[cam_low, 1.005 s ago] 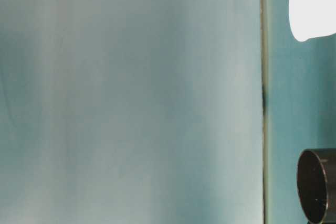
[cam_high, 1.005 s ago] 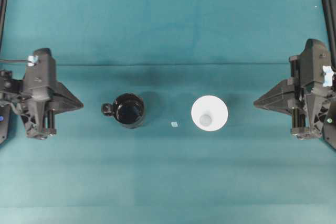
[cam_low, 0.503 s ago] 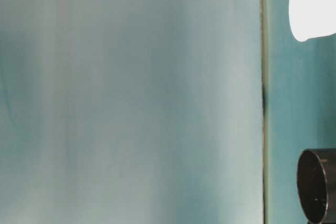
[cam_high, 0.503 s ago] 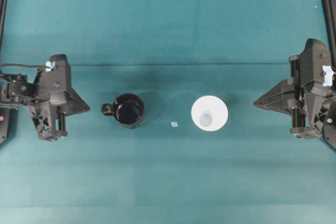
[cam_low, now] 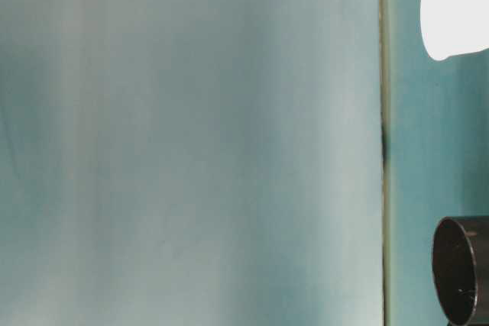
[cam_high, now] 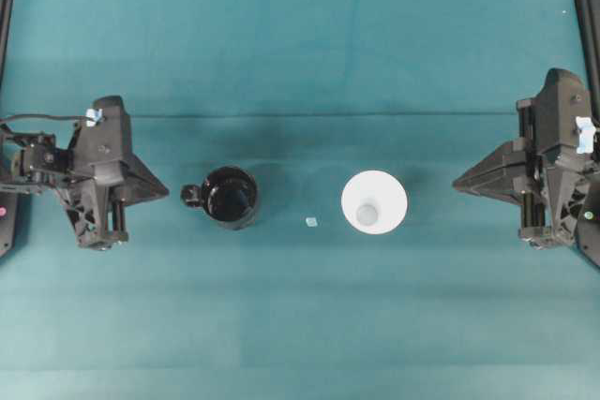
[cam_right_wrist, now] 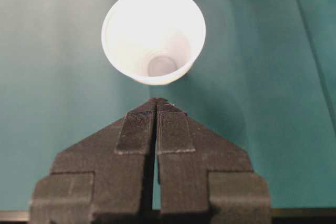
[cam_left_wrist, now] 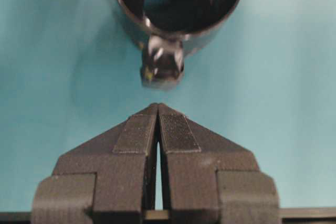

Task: Put a paper cup into the cup holder on your left arm.
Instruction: 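Move the left gripper toward the black mug's handle and open it, then close the left gripper on the black mug's handle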

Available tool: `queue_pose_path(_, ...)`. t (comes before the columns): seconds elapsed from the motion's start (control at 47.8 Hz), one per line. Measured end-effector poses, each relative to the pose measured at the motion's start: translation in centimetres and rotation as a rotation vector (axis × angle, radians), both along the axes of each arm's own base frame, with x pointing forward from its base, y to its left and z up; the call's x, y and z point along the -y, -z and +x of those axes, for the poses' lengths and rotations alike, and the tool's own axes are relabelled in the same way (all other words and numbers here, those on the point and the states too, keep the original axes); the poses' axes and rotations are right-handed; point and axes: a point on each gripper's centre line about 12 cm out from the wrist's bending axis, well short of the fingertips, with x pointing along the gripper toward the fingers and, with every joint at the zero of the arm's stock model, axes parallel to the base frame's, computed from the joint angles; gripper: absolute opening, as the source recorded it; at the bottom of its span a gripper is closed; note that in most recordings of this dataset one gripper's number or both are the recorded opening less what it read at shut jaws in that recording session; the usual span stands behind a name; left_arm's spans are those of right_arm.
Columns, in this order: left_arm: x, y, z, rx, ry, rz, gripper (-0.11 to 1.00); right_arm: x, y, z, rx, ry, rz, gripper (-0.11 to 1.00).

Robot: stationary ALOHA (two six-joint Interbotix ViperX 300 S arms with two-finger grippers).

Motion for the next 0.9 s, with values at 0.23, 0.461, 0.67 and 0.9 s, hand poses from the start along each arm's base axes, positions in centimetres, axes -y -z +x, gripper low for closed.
queue_pose_path(0.23, 0.0, 0.1, 0.1, 0.003, -0.005, -0.005, 0.82, 0.0, 0.0, 0.0, 0.002, 0.002, 0.000, 0.00)
queue_pose_path(0.461, 0.0, 0.1, 0.2, 0.008, 0.002, 0.003, 0.90, 0.0, 0.0, 0.0, 0.000, 0.002, 0.000, 0.00)
queue_pose_path(0.67, -0.1, 0.0, 1.2, 0.012, 0.002, 0.003, 0.90, 0.0, 0.0, 0.0, 0.000, 0.002, 0.000, 0.00)
queue_pose_path(0.9, -0.2, 0.1, 2.6, 0.014, -0.002, -0.001, 0.90, 0.0, 0.0, 0.0, 0.000, 0.002, 0.000, 0.00)
